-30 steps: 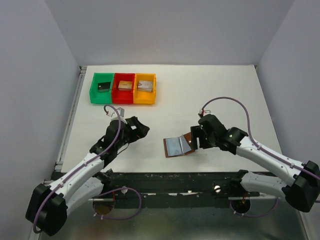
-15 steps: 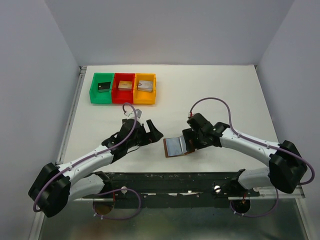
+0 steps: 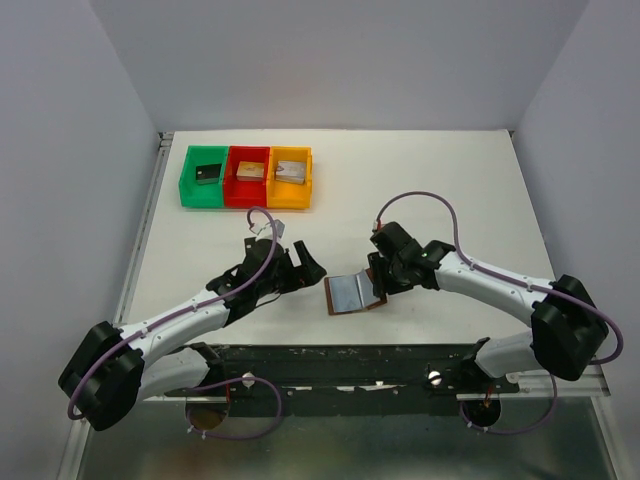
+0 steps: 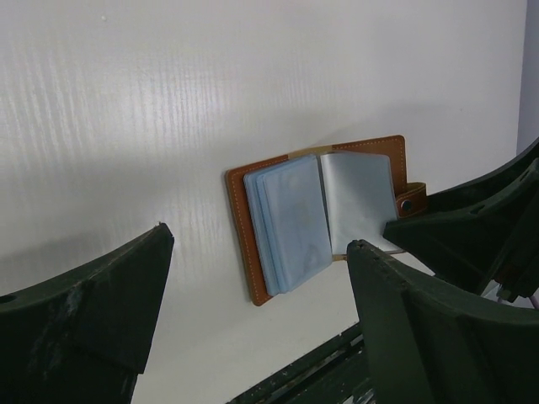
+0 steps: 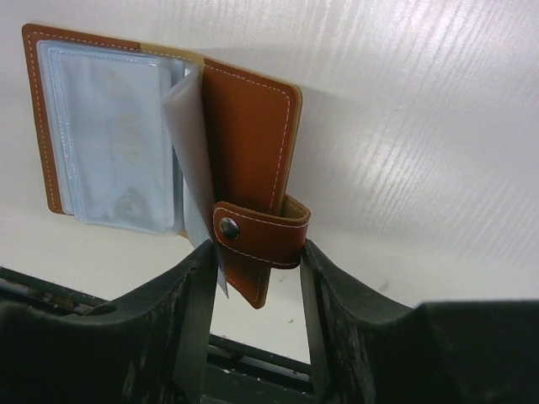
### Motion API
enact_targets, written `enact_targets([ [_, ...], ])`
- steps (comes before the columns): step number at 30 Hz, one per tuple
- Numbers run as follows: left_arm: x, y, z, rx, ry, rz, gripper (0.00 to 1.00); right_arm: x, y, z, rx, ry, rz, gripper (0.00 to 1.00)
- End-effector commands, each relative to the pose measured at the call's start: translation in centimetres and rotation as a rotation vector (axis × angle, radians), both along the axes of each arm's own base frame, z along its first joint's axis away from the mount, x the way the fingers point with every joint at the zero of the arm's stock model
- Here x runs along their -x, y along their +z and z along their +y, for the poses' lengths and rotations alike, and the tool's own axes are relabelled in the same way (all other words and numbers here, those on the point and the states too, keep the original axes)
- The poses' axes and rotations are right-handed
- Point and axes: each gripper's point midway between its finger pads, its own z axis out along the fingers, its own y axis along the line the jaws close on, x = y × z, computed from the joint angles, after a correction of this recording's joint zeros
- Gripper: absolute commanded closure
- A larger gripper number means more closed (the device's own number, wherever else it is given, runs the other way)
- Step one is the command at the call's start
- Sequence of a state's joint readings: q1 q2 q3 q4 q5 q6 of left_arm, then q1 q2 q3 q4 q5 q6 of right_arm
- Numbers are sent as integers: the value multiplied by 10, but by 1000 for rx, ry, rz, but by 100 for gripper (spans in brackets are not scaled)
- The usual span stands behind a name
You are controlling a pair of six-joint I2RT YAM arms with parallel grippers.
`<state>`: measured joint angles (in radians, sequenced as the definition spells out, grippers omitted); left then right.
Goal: Take the credit cards out of the card holder
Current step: Remove the credit card from the card holder.
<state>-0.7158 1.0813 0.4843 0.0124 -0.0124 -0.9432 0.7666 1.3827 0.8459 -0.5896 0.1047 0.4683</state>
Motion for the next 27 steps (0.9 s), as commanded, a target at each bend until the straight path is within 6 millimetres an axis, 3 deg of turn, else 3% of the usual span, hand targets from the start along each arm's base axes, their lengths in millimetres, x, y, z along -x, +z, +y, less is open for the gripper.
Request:
enact_targets([
  [1,-3,1,2,-10,20,-19,3,3,6,15,-82,-3,8,47],
  [8,-2,-6,4,-9,47,5,3,10,-2,16,-106,-26,40,46],
  [12,0,-11,6,-17,49,22,2,14,-4,11,-118,-63,39,34],
  [17,2,-11,7,-6,47,20,1,20,-6,15,-185,-84,40,32],
  [22,6,-6,2,27,22,14,1,25,-10,29,-258,-63,76,44],
  [27,16,1,-7,30,-94,-7,1,22,-8,33,-298,-70,66,68],
])
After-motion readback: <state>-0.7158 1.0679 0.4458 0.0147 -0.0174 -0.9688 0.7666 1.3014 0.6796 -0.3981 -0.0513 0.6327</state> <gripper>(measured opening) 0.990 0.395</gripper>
